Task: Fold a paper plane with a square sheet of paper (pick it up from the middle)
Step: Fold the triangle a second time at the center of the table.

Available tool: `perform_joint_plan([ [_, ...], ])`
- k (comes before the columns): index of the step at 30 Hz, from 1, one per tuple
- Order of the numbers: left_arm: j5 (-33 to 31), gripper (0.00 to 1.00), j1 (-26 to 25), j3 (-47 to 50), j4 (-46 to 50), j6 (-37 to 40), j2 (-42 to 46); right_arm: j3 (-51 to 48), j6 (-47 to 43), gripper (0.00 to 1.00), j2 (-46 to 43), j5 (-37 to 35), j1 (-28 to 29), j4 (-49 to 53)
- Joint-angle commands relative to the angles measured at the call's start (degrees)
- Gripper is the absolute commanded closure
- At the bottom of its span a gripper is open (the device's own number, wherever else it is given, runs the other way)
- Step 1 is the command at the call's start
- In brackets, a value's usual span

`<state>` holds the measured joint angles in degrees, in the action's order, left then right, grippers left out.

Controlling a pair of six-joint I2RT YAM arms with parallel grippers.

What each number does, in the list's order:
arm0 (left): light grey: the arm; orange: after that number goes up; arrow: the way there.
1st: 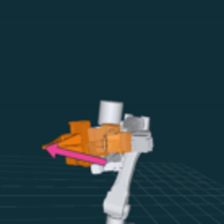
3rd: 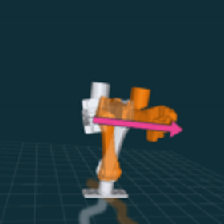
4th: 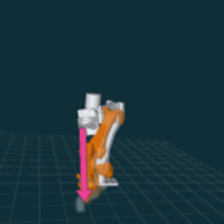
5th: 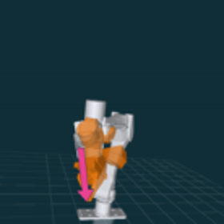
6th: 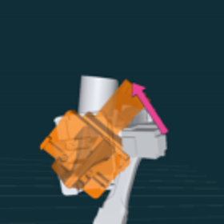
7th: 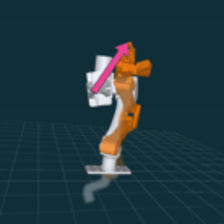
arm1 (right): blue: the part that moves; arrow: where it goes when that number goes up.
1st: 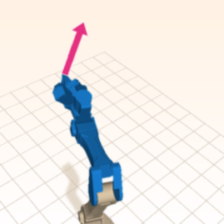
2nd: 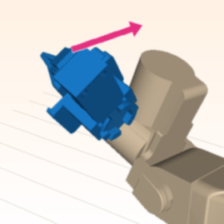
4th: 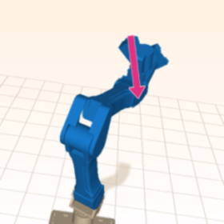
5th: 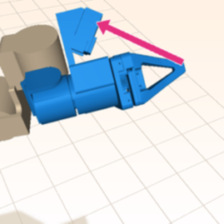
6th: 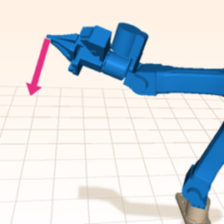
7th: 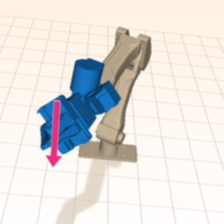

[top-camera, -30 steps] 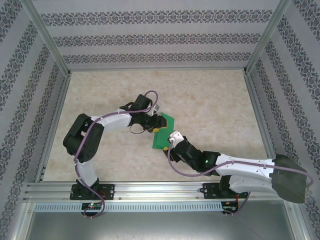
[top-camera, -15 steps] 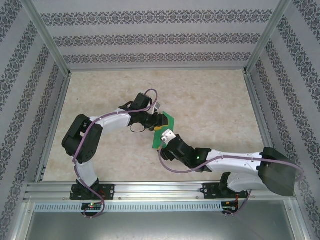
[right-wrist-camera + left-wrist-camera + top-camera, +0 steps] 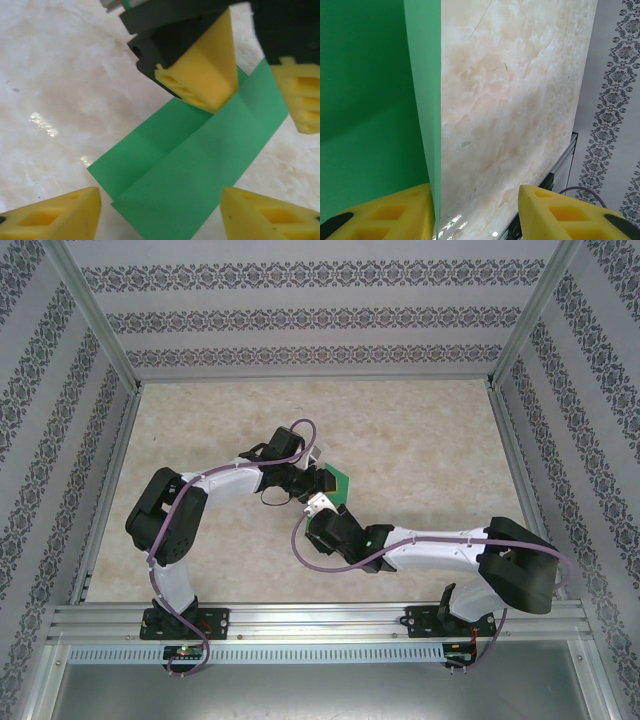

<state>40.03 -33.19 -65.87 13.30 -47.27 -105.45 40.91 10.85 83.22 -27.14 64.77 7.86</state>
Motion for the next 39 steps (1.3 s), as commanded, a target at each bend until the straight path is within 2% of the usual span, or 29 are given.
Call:
perform_joint_plan([
  [1, 0.0, 0.53, -0.8, -1.8, 0.4, 0.2, -0.5, 1.9, 2.4, 0.44, 0.0, -3.1, 0.5, 2.8],
  [5, -0.2, 0.53, -0.8, -1.7, 0.7, 0.2, -0.3, 2.6, 3.0, 0.58, -0.1, -5.5, 0.5, 4.4],
  [11, -2.4, 0.54, -0.8, -2.7, 4.0, 1.8, 0.2, 3.0, 3.2, 0.85, -0.5, -3.0, -0.1, 4.7],
  [15, -6.1, 0.53, -0.8, -2.4, 6.3, 2.4, 1.8, 4.1, 4.4, 1.0, -0.7, 0.8, -1.5, 5.7],
  [20, -15.8, 0.49, -0.5, -1.0, 11.5, 2.9, 6.8, 5.3, 7.2, 1.0, -1.5, 6.6, -3.8, 5.8],
  [23, -22.6, 0.41, -0.1, 1.1, 14.4, 2.7, 11.5, 6.6, 10.2, 1.0, -2.4, 10.6, -5.0, 6.1],
  [26, -29.9, 0.4, 0.1, 3.1, 17.7, 2.8, 16.3, 8.7, 13.4, 1.0, -2.7, 12.8, -4.9, 8.0],
  [29, -34.6, 0.4, 0.2, 4.9, 19.9, 2.2, 20.3, 10.2, 16.8, 1.0, -2.9, 13.6, -4.5, 9.9],
  [35, -38.2, 0.48, 0.2, 8.7, 21.1, 0.2, 25.8, 11.2, 21.9, 1.0, -4.7, 14.9, -3.8, 10.7],
  [39, -38.3, 0.51, 0.2, 10.0, 21.0, -0.3, 27.0, 12.7, 23.0, 1.0, -7.7, 10.9, -3.4, 12.4],
])
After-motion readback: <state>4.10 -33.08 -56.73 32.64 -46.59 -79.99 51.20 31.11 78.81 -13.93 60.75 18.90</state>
